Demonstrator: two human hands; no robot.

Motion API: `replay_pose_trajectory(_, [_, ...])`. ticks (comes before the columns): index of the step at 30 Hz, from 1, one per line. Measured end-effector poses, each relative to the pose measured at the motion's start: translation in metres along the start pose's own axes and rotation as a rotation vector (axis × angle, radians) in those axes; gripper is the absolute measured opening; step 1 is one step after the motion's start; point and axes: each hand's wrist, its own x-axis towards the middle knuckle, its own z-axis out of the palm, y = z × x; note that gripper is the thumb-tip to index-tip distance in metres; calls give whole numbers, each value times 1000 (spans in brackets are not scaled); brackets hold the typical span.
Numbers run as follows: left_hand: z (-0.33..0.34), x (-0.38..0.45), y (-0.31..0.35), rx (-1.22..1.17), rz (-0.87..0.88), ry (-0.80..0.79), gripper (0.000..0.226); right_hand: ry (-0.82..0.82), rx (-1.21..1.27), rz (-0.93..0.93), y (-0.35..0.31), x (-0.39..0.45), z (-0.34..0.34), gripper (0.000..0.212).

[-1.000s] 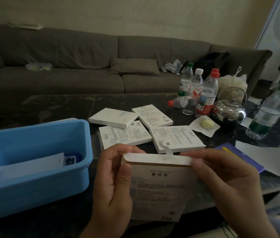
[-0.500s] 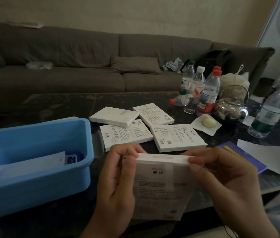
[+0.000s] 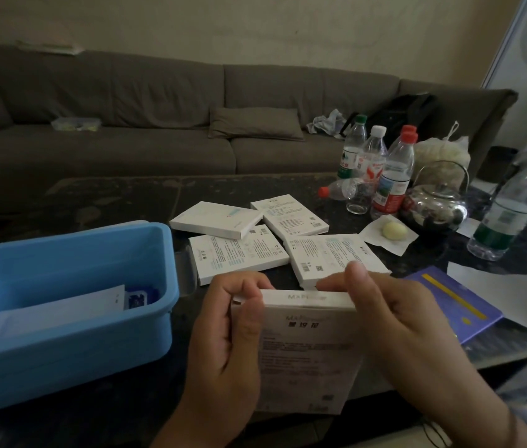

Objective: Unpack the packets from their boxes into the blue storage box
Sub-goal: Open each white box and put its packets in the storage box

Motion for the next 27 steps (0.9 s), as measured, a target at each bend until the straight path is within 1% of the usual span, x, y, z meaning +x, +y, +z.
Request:
replay_pose_trajectory(1, [0, 0, 0, 5, 5, 0, 13, -44, -18, 34, -6, 5, -2, 67])
replay_pose_trajectory(2, [0, 0, 0, 11, 11, 0, 14, -110, -5, 58, -11, 8, -5, 63])
replay_pose_trajectory(4, [0, 0, 0, 29, 22, 3, 14, -239, 103, 129, -17, 15, -7, 43])
replay_pose_trajectory(6, [0, 0, 0, 27, 23, 4, 13, -303, 248, 184, -21, 17, -7, 30])
replay_pose_trajectory(8, [1, 1, 0, 7, 27, -1, 11, -265, 388, 195, -20, 17, -5, 25])
replay_pose_trajectory(10, [1, 1, 0, 5, 38, -2, 13, -187, 494, 182, -19, 15, -4, 24])
replay_pose_trajectory(13, [1, 1, -2, -1, 21, 18, 11, -104, 550, 71, -16, 8, -4, 18])
replay_pose_trajectory(15, [1, 1, -1, 0, 13, 29, 12, -41, 476, -75, -14, 1, -2, 12])
replay_pose_trajectory(17, [2, 2, -1, 53, 44, 44, 22, 44, 343, -230, -12, -5, 1, 13])
replay_pose_trajectory(19, [4, 2, -2, 109, 75, 61, 26, 115, 187, -377, -8, -7, 4, 12])
replay_pose_trajectory(20, [4, 2, -3, 119, 74, 71, 26, 143, 85, -477, -4, -8, 6, 9])
replay_pose_trajectory(22, [4, 1, -5, 113, 57, 85, 20, 175, -104, -655, 8, -10, 12, 11])
replay_pose_trajectory(24, [4, -1, -5, 121, 57, 94, 12, 195, -210, -752, 19, -11, 17, 15])
replay_pose_trajectory(27, [4, -3, -4, 116, 62, 92, 10, 240, -273, -846, 31, -12, 21, 19])
